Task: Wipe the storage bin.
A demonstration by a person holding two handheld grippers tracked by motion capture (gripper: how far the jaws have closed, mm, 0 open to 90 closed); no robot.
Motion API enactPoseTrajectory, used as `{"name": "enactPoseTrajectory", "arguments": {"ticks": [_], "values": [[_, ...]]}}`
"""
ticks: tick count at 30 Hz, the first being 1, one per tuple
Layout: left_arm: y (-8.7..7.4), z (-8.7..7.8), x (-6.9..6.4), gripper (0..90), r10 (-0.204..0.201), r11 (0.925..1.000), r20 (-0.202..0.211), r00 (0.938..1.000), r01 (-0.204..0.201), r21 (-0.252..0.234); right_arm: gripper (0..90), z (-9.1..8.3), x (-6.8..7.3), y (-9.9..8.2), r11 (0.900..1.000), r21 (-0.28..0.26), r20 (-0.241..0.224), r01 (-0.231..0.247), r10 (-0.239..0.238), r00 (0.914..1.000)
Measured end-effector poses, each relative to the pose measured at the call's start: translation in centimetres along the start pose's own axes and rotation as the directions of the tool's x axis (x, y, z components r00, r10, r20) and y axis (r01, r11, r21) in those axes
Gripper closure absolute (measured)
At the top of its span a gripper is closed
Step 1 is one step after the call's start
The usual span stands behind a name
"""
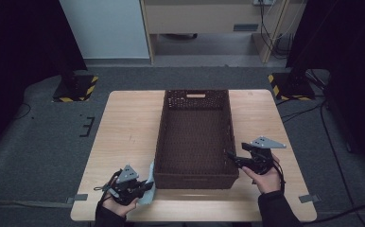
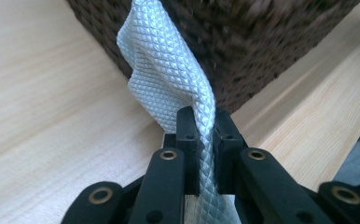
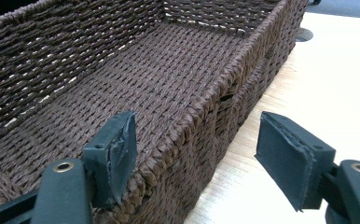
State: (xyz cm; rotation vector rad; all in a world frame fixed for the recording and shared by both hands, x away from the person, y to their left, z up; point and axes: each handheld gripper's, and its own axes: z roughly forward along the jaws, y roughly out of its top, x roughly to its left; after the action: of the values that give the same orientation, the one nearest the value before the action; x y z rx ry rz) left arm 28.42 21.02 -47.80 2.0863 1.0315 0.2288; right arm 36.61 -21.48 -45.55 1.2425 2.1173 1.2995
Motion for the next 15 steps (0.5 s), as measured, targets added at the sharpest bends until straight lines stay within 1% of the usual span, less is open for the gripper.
{"name": "enactPoseTrajectory", "arguments": {"ticks": [1, 4, 6, 7, 8, 9, 10, 11, 12, 13, 15], "values": [[0.0, 0.2, 0.1, 83.1, 0.001, 0.9999, 0.005, 1.0000, -0.001, 0.014, 29.0, 0.0, 0.0, 0.0, 1.0000, 0.000, 0.000, -0.003, 0.003, 1.0000], [-0.2, 0.4, 0.5, 83.1, -0.007, 0.9996, -0.005, 1.0000, 0.008, 0.028, 29.1, 0.0, 0.0, 0.0, 1.0000, 0.000, 0.000, -0.006, 0.006, 1.0000], [-0.1, 0.3, 1.0, 83.2, -0.023, 0.9995, -0.020, 0.9995, 0.023, 0.022, 29.1, 0.0, 0.0, 0.0, 1.0000, 0.001, -0.001, -0.006, 0.006, 1.0000], [-0.1, 0.1, 1.4, 83.2, -0.027, 0.9995, -0.035, 0.9990, 0.028, 0.014, 29.0, 0.0, 0.0, 0.0, 1.0000, 0.001, -0.002, -0.007, 0.007, 1.0000], [0.1, -0.3, 2.4, 83.1, -0.040, 0.9992, -0.070, 0.9968, 0.039, -0.008, 28.9, 0.0, 0.0, 0.0, 1.0000, 0.000, 0.000, -0.006, 0.006, 1.0000], [0.1, -0.3, 2.4, 83.1, -0.040, 0.9992, -0.070, 0.9968, 0.039, -0.008, 28.9, 0.0, 0.0, 0.0, 1.0000, 0.000, 0.000, -0.006, 0.006, 1.0000], [0.2, -0.5, 3.0, 83.1, -0.056, 0.9983, -0.088, 0.9945, 0.055, -0.023, 29.0, 0.1, 0.0, 0.0, 1.0000, 0.000, 0.000, -0.007, 0.007, 1.0000], [0.3, -0.8, 3.8, 83.1, -0.076, 0.9966, -0.115, 0.9904, 0.072, -0.040, 29.0, 0.1, 0.0, 0.0, 1.0000, 0.001, 0.000, -0.004, 0.004, 1.0000], [0.4, -0.9, 4.4, 83.2, -0.088, 0.9955, -0.132, 0.9873, 0.082, -0.047, 29.0, 0.1, 0.0, 0.0, 1.0000, 0.001, -0.003, -0.007, 0.007, 1.0000], [0.4, -1.1, 5.1, 83.2, -0.105, 0.9936, -0.156, 0.9821, 0.098, -0.057, 29.0, 0.1, 0.0, 0.0, 1.0000, 0.001, -0.003, -0.007, 0.007, 1.0000], [0.2, -1.5, 6.5, 83.2, -0.128, 0.9908, -0.216, 0.9679, 0.115, -0.072, 28.8, 0.3, 0.1, 0.0, 0.9999, 0.002, -0.005, -0.012, 0.012, 0.9999]]}}
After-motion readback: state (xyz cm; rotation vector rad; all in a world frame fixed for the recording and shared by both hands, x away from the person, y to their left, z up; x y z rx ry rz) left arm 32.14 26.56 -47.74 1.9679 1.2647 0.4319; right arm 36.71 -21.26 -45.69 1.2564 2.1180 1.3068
